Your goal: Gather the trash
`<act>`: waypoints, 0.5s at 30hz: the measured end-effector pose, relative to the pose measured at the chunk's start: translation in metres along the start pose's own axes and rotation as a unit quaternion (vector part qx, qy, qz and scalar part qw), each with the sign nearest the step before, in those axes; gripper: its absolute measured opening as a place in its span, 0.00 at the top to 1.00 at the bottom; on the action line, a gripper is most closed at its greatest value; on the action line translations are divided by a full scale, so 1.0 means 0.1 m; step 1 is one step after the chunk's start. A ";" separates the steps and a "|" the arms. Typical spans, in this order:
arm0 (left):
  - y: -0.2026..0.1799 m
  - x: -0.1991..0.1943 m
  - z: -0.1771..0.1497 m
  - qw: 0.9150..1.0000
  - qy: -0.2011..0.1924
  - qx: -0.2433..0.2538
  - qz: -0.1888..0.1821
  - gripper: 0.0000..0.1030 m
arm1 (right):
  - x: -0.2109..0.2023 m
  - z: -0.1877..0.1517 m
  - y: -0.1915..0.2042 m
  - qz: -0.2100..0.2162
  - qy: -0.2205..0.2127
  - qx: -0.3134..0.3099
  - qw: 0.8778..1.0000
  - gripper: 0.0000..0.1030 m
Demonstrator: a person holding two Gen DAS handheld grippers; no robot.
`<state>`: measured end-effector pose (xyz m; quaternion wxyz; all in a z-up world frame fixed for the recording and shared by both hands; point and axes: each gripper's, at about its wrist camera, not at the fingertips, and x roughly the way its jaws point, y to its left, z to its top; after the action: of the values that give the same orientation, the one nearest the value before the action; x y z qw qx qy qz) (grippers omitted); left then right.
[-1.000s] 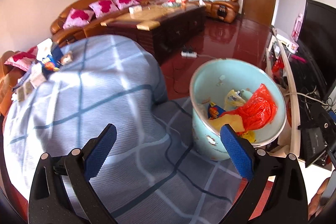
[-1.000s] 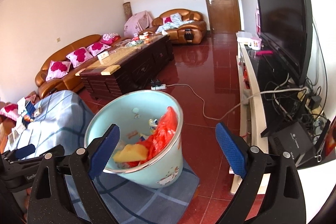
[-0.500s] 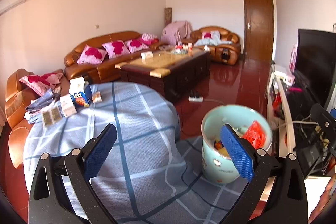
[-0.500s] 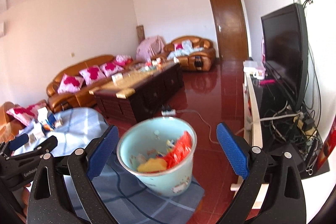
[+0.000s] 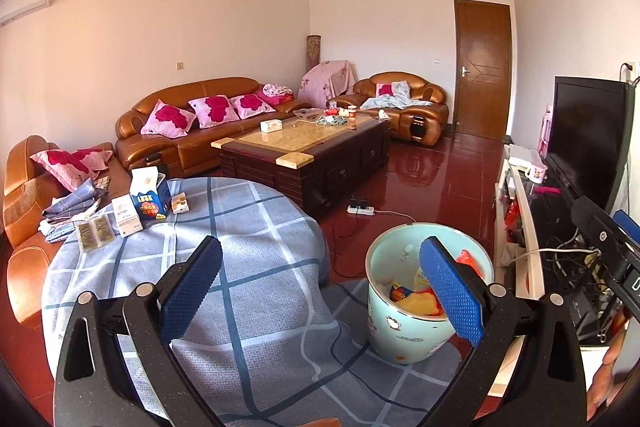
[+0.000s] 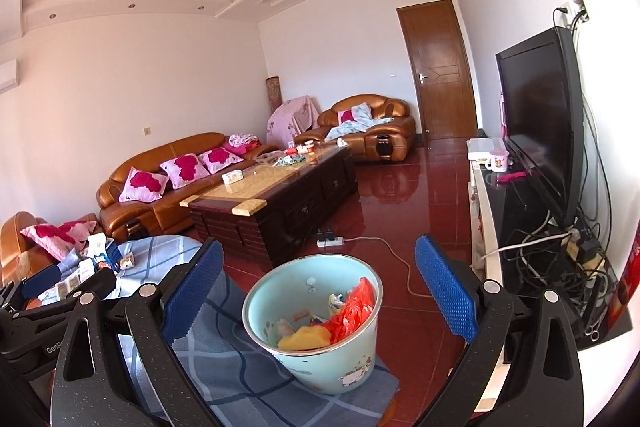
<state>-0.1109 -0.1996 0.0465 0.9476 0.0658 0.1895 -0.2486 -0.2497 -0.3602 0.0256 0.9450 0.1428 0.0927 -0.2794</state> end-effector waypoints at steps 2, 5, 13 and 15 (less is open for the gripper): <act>-0.01 0.00 0.00 1.000 -0.001 0.001 -0.002 0.06 | 0.00 -0.01 0.00 0.000 0.001 0.002 1.000 0.08; -0.01 -0.01 -0.01 1.000 0.000 0.001 -0.004 0.06 | -0.01 -0.01 0.00 0.000 -0.002 0.003 1.000 0.08; -0.04 -0.02 -0.03 1.000 -0.002 0.005 0.002 0.06 | -0.02 -0.04 0.02 -0.001 -0.001 0.002 1.000 0.08; -0.04 -0.02 -0.03 1.000 -0.002 0.004 0.002 0.06 | -0.01 -0.03 0.03 0.000 0.000 0.003 1.000 0.08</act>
<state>-0.1153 -0.2013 0.0443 0.9482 0.0690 0.1867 -0.2474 -0.2495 -0.3563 0.0233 0.9445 0.1456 0.0921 -0.2796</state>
